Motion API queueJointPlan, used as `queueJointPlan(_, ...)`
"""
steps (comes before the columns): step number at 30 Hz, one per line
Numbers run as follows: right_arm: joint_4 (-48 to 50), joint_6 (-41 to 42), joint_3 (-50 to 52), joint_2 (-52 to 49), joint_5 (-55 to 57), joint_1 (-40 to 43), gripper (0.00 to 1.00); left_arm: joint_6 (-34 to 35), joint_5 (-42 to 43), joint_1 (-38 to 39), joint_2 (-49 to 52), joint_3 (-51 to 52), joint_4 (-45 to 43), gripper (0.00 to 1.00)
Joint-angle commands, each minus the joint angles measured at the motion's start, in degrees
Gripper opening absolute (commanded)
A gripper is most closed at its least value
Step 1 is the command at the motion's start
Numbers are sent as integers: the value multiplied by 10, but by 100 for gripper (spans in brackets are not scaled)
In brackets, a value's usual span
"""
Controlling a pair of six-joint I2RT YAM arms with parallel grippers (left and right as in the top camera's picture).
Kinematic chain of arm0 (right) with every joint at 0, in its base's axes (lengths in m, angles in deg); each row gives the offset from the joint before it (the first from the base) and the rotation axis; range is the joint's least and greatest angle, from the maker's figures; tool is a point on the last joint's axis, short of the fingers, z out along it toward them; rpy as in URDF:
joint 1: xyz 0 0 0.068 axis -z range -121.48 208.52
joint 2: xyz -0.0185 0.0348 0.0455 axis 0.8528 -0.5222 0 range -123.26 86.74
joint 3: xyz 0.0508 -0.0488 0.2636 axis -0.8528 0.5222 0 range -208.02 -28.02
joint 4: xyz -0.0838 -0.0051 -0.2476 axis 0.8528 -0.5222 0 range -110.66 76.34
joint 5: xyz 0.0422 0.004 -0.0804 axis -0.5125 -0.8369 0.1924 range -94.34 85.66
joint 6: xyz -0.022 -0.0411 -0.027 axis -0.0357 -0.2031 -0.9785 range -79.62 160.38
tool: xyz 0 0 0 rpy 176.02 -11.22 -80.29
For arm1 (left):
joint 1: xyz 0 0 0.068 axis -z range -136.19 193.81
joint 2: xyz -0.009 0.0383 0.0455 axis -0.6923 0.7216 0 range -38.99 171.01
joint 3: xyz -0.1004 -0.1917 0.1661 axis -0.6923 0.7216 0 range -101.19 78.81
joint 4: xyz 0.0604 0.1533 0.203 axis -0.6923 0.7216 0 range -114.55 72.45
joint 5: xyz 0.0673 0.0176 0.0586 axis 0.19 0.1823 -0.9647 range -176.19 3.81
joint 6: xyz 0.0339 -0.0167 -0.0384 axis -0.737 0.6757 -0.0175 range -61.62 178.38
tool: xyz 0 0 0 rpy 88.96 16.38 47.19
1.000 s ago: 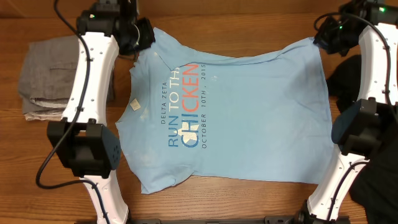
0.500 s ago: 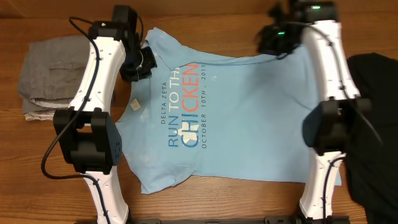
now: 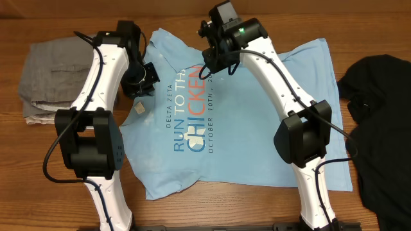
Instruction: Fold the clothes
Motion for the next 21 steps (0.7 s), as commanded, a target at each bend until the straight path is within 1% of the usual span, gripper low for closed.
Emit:
queueJointPlan(1,2,-6,2,-12,11,8,12,-2,-25,-3,5,13,-14,4)
queueJointPlan(5,17,-77,3,-32,-40,5,11,9,-23,-11,5,14,-26,4)
queueJointPlan(7,46,-87,3,-49,-40,2,13,17,-23,-18,5,14,-30,4)
queueJointPlan(8,61,-87,3,-55,-40,1,20,22,-22,-24,5,14,-30,4)
queueJointPlan(10,89,-84,3,-63,-49,-2,49,26,-19,-37,5,14,-31,4)
queueJointPlan(11,95,-83,3,-63,-60,-2,68,26,-12,-45,5,14,-34,4)
queueJointPlan(12,105,-83,2,-63,-81,-2,75,22,-5,-53,5,14,-41,6)
queueJointPlan(13,111,-83,2,-61,-95,-2,77,20,-4,-57,5,14,-47,10)
queueJointPlan(14,122,-83,2,-61,-115,-2,77,16,-4,-63,5,14,-54,15)
queueJointPlan(15,136,-83,2,-61,-129,-2,76,16,-5,-67,5,14,-61,22)
queueJointPlan(16,148,-83,2,-62,-128,-3,72,16,-5,-70,5,14,-67,30)
queueJointPlan(17,162,-83,2,-63,-119,-5,63,16,-5,-73,5,14,-74,40)
queueJointPlan(19,188,-83,2,-70,-102,-10,44,16,-5,-75,5,14,-88,68)
queueJointPlan(20,204,-86,2,-74,-95,-14,37,17,-5,-75,5,14,-97,87)
queueJointPlan(21,218,-89,2,-81,-87,-17,31,17,-5,-75,5,14,-104,100)
